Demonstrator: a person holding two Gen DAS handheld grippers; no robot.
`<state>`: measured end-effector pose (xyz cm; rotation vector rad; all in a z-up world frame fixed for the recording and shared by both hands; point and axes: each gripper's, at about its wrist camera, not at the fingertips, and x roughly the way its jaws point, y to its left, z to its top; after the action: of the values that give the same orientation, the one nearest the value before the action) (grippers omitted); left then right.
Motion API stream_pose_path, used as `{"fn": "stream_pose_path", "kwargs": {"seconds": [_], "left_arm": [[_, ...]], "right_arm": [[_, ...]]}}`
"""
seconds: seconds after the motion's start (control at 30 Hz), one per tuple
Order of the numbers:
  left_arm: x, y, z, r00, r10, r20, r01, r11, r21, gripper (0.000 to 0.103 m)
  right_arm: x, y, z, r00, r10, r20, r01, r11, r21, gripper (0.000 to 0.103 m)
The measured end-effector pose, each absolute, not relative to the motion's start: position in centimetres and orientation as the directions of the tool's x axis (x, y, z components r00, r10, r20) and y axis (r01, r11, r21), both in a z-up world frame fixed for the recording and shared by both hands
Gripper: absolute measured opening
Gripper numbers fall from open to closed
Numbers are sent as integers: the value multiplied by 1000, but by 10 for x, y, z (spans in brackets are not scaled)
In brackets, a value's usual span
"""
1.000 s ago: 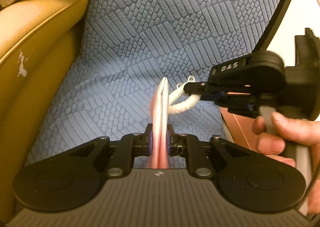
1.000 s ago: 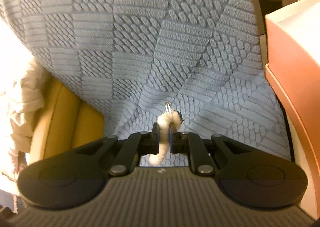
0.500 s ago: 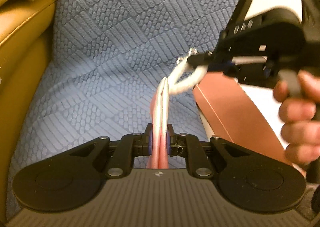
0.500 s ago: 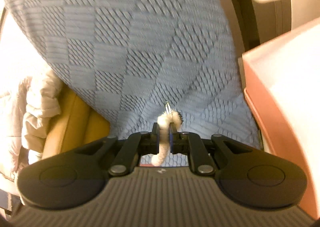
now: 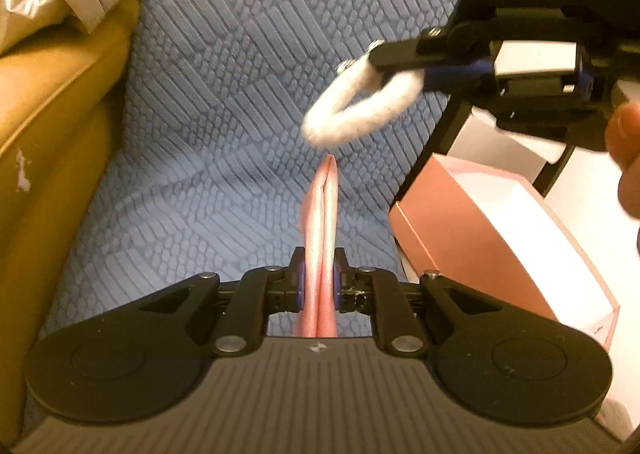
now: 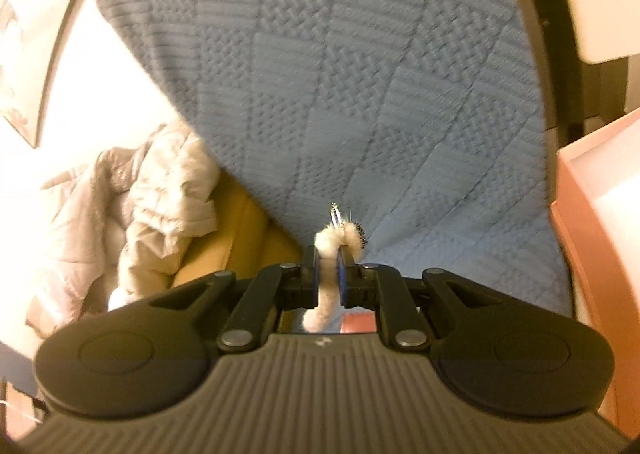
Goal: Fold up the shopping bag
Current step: 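Loop the hair tie over the pink strip's tip with the right gripper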
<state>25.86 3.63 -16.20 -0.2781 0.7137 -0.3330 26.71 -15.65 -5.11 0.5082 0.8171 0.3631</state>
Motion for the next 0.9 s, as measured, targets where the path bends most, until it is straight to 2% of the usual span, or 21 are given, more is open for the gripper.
{"fn": "stream_pose_path", "kwargs": {"seconds": [0.43,0.9], "left_arm": [[248,38,-155,751,-356,-557,189,923,-335,15],[238,22,-148,785,-319,-530,241,947,-212,15]], "right_arm": [[254,-150,-70,588,531,-611,-114,801,587,12],[241,-164,-79,565,575,-592,-109,763,637,14]]}}
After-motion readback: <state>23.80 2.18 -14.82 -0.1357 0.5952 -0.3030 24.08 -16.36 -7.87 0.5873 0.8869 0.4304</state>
